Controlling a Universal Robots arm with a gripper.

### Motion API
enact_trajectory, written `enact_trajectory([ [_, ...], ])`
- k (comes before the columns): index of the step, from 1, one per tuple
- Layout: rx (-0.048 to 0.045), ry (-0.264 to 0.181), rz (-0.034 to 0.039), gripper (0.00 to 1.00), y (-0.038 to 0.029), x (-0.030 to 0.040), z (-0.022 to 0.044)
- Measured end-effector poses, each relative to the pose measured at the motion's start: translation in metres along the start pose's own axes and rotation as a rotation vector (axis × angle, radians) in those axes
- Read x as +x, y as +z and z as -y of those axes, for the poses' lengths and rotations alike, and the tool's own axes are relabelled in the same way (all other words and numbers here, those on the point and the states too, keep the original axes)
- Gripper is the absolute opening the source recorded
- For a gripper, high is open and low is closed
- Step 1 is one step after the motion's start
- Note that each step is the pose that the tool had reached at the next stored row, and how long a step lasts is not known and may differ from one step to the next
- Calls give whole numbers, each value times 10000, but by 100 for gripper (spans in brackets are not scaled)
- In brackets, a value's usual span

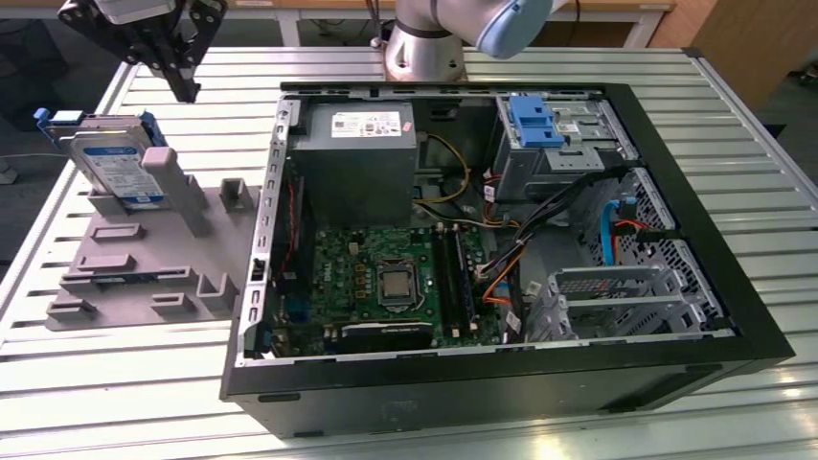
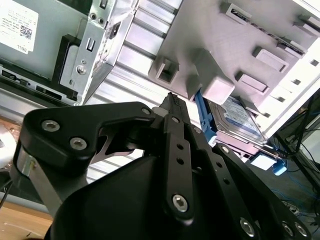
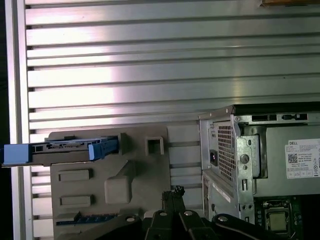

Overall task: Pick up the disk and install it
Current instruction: 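Reach for the disk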

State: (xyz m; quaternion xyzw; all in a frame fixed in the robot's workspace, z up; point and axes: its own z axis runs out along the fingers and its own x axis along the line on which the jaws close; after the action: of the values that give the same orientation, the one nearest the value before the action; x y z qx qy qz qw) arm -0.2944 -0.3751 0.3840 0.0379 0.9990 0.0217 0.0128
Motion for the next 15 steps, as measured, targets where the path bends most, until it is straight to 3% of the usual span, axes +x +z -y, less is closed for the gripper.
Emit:
enact_trajectory([
  [9,0,0,0,11,-5,169,13],
  [15,0,-1,0,11,-6,200,15],
])
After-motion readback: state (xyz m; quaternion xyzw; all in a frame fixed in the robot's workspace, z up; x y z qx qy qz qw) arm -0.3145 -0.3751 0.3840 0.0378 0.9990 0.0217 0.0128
